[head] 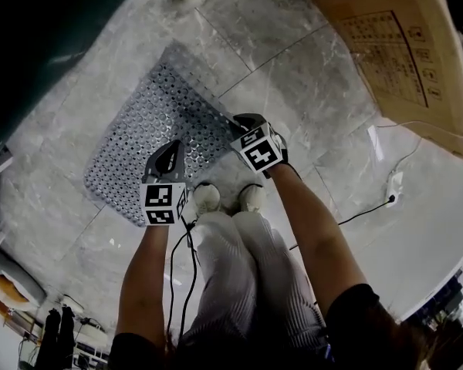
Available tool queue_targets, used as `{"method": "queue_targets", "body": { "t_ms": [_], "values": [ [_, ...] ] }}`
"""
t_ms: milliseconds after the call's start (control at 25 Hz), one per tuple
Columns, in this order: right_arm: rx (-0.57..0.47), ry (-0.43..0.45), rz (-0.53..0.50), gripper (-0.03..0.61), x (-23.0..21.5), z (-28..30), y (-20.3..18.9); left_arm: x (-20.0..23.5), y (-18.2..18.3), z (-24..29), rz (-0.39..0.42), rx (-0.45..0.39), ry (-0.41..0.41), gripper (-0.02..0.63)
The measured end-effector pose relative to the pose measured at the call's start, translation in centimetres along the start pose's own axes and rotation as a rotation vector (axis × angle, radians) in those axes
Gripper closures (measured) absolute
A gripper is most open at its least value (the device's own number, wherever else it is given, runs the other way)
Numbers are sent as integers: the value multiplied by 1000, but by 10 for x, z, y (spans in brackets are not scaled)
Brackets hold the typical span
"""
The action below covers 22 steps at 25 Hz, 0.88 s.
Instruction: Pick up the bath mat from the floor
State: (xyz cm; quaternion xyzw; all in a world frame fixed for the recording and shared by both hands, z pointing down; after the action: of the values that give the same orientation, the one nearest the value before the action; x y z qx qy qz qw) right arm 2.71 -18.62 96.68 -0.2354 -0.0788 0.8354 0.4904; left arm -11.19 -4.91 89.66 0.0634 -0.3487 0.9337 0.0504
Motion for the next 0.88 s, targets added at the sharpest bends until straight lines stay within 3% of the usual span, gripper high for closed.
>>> {"method": "queue_targets", "body": {
  "t_ms": [520, 880],
  "values": [
    [16, 99, 19, 561, 95, -99, 47, 0, 83, -104, -21, -16, 69, 607],
    [-29, 187, 45, 563, 164, -176, 86, 4, 143, -181, -45, -41, 140, 607]
  ]
}}
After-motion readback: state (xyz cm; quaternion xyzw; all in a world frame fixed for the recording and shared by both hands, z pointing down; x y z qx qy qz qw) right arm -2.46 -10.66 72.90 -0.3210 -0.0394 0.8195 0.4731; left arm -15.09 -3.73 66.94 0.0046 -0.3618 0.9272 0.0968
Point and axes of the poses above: the fingertips, and each gripper's own axes: z forward along the fingers, x to its left, y out of its top, the point moved 7 cm from there along -z, backward along the fingers, and after that the axes turned 6 degrees about z, right-handed, at the moved point
